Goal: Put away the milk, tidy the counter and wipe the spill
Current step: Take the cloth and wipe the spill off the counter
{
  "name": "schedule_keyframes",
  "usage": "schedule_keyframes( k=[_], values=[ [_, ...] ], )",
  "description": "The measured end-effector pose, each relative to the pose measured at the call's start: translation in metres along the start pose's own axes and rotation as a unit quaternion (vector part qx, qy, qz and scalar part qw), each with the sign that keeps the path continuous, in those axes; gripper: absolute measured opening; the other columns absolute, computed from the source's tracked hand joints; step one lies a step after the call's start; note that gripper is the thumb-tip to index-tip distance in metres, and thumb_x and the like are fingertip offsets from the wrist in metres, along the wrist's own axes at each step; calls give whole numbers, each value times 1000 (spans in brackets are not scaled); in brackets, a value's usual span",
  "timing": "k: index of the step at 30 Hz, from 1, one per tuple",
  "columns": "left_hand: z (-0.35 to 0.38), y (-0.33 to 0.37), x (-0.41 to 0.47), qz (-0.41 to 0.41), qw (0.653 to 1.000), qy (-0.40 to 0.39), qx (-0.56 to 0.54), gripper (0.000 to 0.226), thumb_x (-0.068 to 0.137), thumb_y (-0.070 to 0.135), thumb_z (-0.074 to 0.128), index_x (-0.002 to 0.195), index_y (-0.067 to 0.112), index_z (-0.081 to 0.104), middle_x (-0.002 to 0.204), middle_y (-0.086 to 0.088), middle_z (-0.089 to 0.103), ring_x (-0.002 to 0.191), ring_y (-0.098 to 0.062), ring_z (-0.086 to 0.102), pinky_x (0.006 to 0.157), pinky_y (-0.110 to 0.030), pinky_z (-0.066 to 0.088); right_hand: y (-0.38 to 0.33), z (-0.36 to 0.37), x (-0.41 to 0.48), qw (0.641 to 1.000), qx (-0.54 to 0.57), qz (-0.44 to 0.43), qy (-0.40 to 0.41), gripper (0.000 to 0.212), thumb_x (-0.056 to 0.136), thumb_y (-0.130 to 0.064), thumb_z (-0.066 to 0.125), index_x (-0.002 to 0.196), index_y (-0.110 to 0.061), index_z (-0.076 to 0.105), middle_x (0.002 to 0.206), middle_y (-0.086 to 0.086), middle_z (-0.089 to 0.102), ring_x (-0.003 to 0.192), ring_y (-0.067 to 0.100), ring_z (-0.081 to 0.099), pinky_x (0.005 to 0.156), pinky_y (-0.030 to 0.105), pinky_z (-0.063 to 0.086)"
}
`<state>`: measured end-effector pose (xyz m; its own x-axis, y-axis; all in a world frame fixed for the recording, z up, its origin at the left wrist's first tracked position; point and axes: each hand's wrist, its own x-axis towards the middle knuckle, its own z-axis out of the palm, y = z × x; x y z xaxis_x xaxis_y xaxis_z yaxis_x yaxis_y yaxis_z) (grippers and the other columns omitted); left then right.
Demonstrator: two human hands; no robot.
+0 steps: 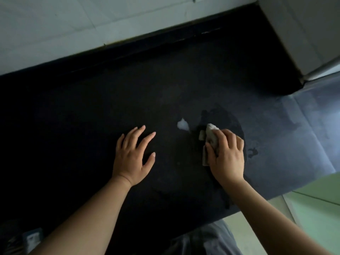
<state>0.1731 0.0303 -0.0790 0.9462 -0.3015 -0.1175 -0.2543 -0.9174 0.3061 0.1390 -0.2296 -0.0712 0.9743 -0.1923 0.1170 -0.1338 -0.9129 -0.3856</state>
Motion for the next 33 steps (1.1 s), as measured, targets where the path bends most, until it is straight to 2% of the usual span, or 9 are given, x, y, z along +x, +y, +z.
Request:
schedule_keyframes(
  k=[3, 5, 11, 16, 20, 23, 25, 29, 33],
  values=[
    [1, -1, 0, 0, 1000, -2, 1, 55, 85, 45, 42, 138, 30, 41, 149, -4, 34, 138, -25, 27, 112, -51, 18, -8, 8, 40, 997, 9, 68, 36, 39, 88, -28, 58, 122, -12, 50, 120, 15, 53, 105, 36, 41, 84, 45, 44],
    [2, -1, -1, 0, 1000, -4, 7, 55, 86, 45, 41, 138, 31, 39, 149, -4, 33, 139, -24, 26, 113, -50, 16, -20, 16, 68, 996, 8, 80, 33, 40, 88, -29, 56, 123, -12, 50, 122, 15, 52, 106, 39, 43, 83, 44, 43],
    [1, 0, -1, -3, 1000, -6, 9, 54, 86, 45, 41, 138, 31, 38, 149, -3, 32, 140, -23, 24, 113, -48, 15, -51, 24, 72, 995, 13, -75, -67, 44, 89, -34, 53, 129, -19, 46, 130, 9, 49, 113, 32, 42, 86, 41, 44],
    [0, 0, 0, -6, 1000, -2, 0, 55, 85, 45, 42, 138, 31, 40, 148, -3, 34, 139, -23, 26, 114, -49, 15, -21, 13, 14, 988, 21, -147, -50, 39, 89, -31, 56, 124, -15, 53, 123, 11, 55, 106, 30, 46, 92, 38, 42],
    [1, -1, -1, -5, 1000, 1, -7, 55, 85, 45, 43, 138, 32, 39, 149, -3, 34, 140, -23, 25, 115, -46, 13, -4, 11, 20, 997, 5, -72, -3, 39, 87, -30, 58, 122, -13, 54, 121, 13, 56, 104, 31, 43, 91, 38, 38],
    [2, -1, -1, -4, 1000, 1, -7, 55, 85, 45, 43, 138, 32, 39, 148, -2, 33, 140, -22, 25, 115, -46, 13, -22, 20, 57, 1000, 7, 13, 19, 39, 87, -28, 58, 123, -12, 52, 121, 15, 54, 105, 38, 45, 86, 44, 41],
    [3, -2, -1, -7, 1000, -1, -3, 55, 85, 46, 43, 138, 32, 39, 149, -2, 33, 140, -22, 24, 114, -46, 12, -40, 28, 80, 1000, 7, 28, 11, 40, 88, -30, 54, 125, -13, 50, 123, 14, 52, 107, 39, 45, 84, 44, 42],
    [2, -2, 0, -4, 1000, -1, 6, 55, 85, 46, 43, 138, 33, 38, 148, -2, 33, 139, -22, 25, 113, -47, 15, -62, 36, 91, 999, 6, -36, -19, 42, 89, -33, 51, 127, -16, 48, 128, 11, 50, 111, 34, 44, 85, 43, 43],
    [2, -1, -1, -5, 1000, -2, 14, 56, 84, 46, 43, 138, 33, 38, 148, -2, 32, 139, -21, 24, 113, -46, 14, -58, 28, 49, 991, 12, -121, -59, 43, 90, -34, 51, 129, -17, 47, 128, 10, 51, 113, 32, 44, 88, 41, 45]
  ],
)
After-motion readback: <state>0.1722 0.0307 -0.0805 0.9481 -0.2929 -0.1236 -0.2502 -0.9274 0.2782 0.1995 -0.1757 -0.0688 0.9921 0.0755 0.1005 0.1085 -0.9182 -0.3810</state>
